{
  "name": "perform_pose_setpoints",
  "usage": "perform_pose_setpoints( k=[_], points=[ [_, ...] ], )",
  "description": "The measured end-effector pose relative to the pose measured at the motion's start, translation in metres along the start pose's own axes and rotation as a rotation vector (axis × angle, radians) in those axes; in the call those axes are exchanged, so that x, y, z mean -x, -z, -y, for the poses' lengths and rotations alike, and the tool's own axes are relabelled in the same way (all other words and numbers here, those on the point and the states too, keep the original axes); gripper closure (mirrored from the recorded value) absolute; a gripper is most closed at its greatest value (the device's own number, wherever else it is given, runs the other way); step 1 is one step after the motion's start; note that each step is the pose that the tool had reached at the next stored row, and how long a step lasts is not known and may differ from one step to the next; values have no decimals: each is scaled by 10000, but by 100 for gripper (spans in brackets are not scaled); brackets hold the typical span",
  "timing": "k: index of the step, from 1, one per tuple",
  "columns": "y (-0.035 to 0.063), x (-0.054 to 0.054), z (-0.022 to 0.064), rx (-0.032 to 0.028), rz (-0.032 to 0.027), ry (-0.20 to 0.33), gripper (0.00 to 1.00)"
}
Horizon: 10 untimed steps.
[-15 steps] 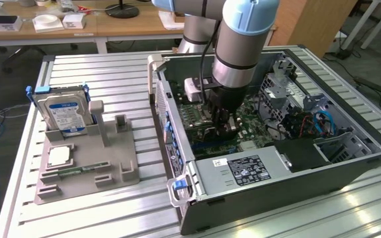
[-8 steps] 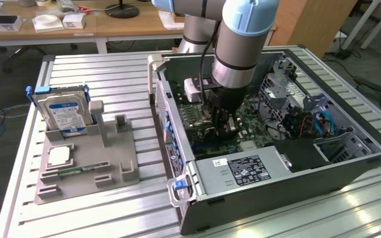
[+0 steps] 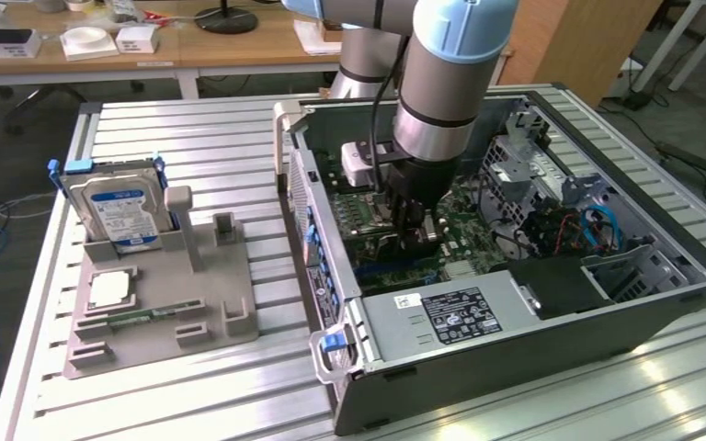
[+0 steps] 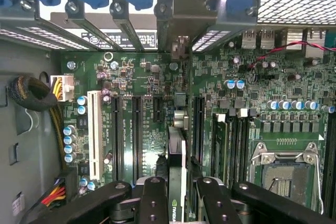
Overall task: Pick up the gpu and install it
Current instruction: 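Insert the gpu into the slot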
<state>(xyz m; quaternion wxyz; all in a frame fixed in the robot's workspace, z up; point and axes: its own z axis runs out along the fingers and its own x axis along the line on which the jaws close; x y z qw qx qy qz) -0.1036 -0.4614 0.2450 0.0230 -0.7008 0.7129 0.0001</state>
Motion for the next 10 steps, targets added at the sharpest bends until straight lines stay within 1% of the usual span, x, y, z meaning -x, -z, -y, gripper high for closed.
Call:
perform_pose_setpoints(
  k=[10],
  points=[
    [-1, 0, 0, 2, 5, 67, 74]
  ],
)
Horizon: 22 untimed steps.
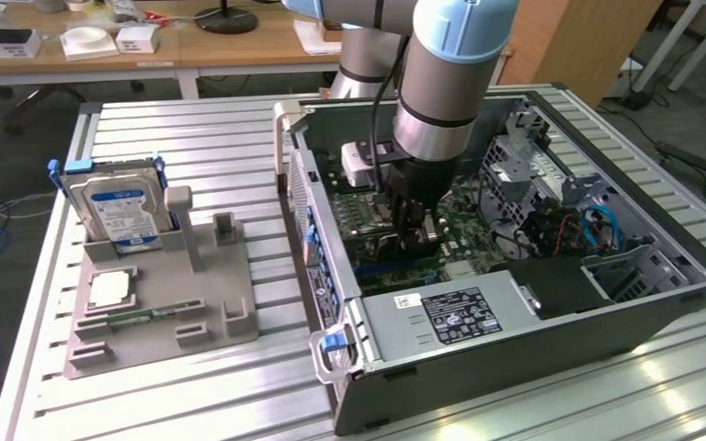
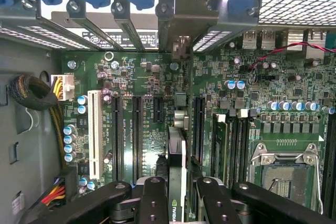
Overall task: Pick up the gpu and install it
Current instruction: 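Insert the gpu into the slot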
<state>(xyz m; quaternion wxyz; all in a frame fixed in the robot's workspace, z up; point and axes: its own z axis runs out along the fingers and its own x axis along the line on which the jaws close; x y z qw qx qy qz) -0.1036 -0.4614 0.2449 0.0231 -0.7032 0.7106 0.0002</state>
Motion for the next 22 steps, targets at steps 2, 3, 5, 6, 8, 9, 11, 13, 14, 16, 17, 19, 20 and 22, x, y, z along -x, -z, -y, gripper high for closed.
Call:
perform_pose_setpoints(
  k=[2, 3, 5, 6, 8, 9, 11, 13, 14, 16, 17, 19, 20, 22],
  points=[
    [-2, 0, 0, -1, 1, 0, 74],
    [-7, 0, 0, 0, 1, 0, 74],
    [-16, -1, -1, 1, -4, 1, 74],
    [-20, -1, -1, 2, -5, 1, 74],
    [-27, -1, -1, 1, -3, 1, 74],
    [-31, -1, -1, 0, -2, 1, 74],
    [-39, -2, -1, 0, -2, 1, 74],
    [-46, -2, -1, 2, -3, 1, 74],
    [-48, -2, -1, 2, -3, 1, 74],
    [-50, -2, -2, 0, -2, 1, 74],
    [-50, -2, -2, 0, -1, 1, 74],
    [-50, -1, -1, -1, 1, 1, 74],
    [-46, -1, -1, -1, 3, 1, 74],
    [-38, 0, -1, -4, 10, 0, 74]
  ],
)
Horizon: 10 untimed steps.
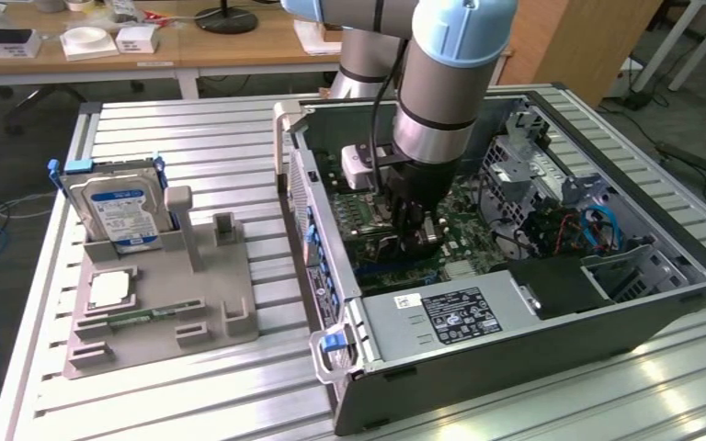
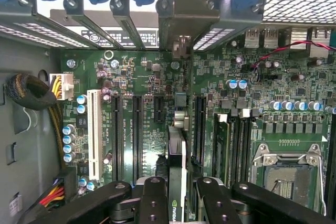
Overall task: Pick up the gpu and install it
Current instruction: 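Insert the gpu into the slot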
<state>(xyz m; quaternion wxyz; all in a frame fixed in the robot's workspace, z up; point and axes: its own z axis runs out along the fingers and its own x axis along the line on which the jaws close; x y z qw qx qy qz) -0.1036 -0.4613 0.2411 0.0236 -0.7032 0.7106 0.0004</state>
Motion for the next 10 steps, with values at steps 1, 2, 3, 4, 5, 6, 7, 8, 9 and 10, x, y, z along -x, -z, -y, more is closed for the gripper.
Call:
perform_pose_setpoints(
  k=[1, 2, 3, 4, 5, 6, 7, 8, 9, 10],
  points=[
    [1, 0, 0, 0, -2, 0, 74],
    [3, 0, 0, 2, -6, 0, 74],
    [4, -1, 0, 2, -7, 0, 74],
    [5, -1, 0, 3, -8, 0, 74],
    [5, -1, 0, 4, -10, 0, 74],
    [11, -1, 0, 4, -9, 0, 74],
    [16, 0, 0, 4, -6, 0, 74],
    [16, 0, 0, 3, -6, 0, 74],
    [17, 0, 0, 3, -7, 0, 74],
    [17, 0, 0, 3, -8, 0, 74]
  ],
)
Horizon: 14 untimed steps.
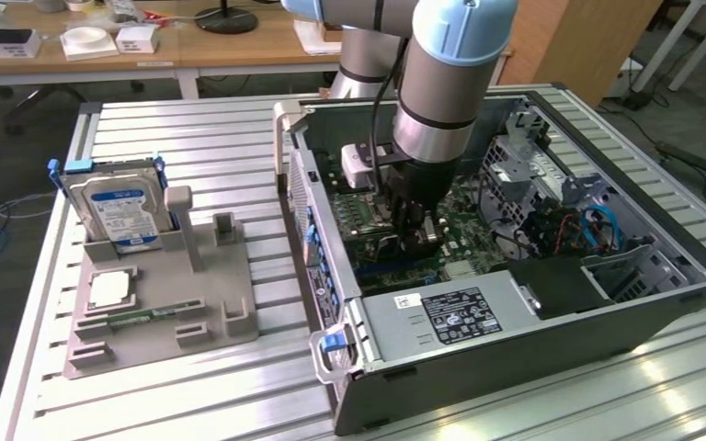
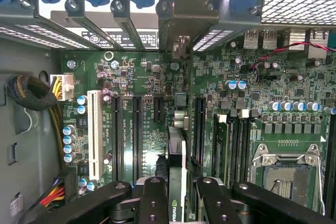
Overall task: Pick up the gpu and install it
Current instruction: 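Insert the gpu into the slot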
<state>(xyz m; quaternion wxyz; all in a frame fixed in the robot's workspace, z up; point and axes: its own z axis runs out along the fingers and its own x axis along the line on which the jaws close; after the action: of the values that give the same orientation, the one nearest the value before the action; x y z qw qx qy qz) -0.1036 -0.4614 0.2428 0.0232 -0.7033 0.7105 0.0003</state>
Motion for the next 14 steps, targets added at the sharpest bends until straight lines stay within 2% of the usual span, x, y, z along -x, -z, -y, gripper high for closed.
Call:
perform_pose_setpoints(
  k=[14],
  points=[
    [-13, -1, 8, 1, -4, 1, 74]
  ],
)
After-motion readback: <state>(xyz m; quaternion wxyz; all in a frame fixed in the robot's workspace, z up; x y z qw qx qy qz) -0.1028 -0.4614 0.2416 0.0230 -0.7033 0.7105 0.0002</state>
